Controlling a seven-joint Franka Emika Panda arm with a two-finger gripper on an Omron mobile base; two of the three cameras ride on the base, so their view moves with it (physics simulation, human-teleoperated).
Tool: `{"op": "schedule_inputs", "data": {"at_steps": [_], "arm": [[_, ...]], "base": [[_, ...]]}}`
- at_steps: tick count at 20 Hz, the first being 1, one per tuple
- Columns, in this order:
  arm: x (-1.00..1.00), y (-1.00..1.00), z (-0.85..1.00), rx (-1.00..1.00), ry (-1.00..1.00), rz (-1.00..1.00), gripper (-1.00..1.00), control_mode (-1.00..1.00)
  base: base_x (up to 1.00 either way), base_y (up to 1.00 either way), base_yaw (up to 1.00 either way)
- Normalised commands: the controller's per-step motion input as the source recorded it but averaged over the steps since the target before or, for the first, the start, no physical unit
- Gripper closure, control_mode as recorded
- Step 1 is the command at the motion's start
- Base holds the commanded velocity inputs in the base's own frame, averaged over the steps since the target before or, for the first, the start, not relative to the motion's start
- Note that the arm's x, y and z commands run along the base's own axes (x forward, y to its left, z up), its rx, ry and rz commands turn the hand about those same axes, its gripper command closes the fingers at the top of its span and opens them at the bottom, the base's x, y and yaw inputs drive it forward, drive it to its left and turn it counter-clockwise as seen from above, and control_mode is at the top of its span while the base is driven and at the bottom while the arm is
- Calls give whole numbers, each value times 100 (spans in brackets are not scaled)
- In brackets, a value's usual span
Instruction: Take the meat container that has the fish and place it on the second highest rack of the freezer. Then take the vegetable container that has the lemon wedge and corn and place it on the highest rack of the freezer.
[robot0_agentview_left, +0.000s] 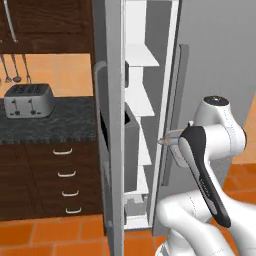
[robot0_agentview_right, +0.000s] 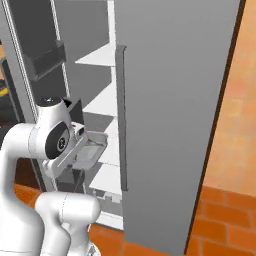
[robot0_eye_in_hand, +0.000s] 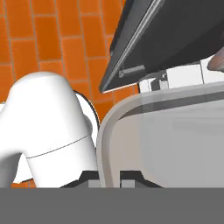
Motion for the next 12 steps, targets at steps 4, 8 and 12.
{"op": "schedule_inputs", "data": {"at_steps": [4,8,12], "arm": [[0,0,0,0,0,0,100,100],[0,0,0,0,0,0,100,100],[0,0,0,0,0,0,100,100]], "base": [[20,-1,71],[10,-13,49],[-5,-75,7]]}}
